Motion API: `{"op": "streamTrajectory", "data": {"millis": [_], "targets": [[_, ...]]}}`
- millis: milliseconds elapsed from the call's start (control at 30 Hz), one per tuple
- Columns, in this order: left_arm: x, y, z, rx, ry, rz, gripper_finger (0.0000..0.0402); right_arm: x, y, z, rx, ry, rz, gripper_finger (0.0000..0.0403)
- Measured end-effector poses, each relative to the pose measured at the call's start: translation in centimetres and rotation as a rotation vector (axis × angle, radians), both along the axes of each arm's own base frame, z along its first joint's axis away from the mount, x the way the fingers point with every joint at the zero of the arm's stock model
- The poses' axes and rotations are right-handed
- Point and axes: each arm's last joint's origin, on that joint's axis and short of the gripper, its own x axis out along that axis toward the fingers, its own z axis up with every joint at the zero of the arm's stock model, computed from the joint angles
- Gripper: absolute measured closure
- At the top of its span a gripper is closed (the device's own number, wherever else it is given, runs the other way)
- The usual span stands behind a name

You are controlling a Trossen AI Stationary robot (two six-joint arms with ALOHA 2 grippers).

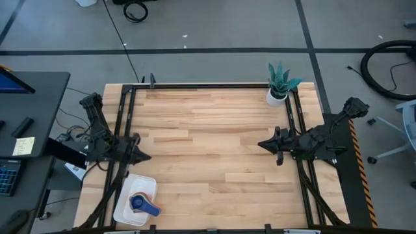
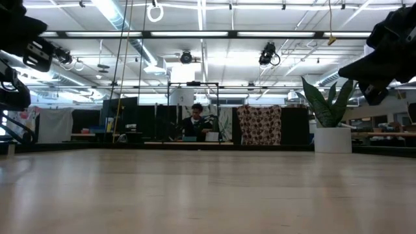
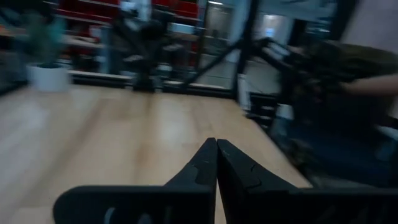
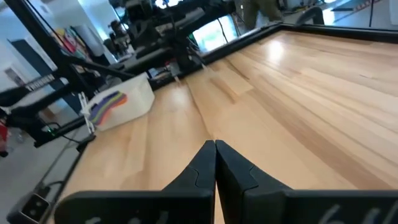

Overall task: Nest measuring cups in basket
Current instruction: Return to Home Position

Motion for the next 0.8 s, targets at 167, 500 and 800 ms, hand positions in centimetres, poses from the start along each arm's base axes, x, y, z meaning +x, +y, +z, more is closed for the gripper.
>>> {"op": "streamTrajectory", "data": {"millis": [167, 500, 800], "targets": [[0.0, 0.3, -0.1, 0.01, 0.003, 0.09, 0.0393, -0.1, -0.1, -0.3, -0.022, 0.028, -0.025, 0.0394], [0.4, -0.3, -0.8, -0.029, 0.063, 0.096, 0.0394, 0.1, 0.0, -0.7, -0.029, 0.066, -0.031, 0.0395], [1.1, -1.7, -3.3, 0.09, 0.218, 0.124, 0.0394, 0.2, 0.0, -0.8, 0.03, 0.063, -0.032, 0.0394]]}}
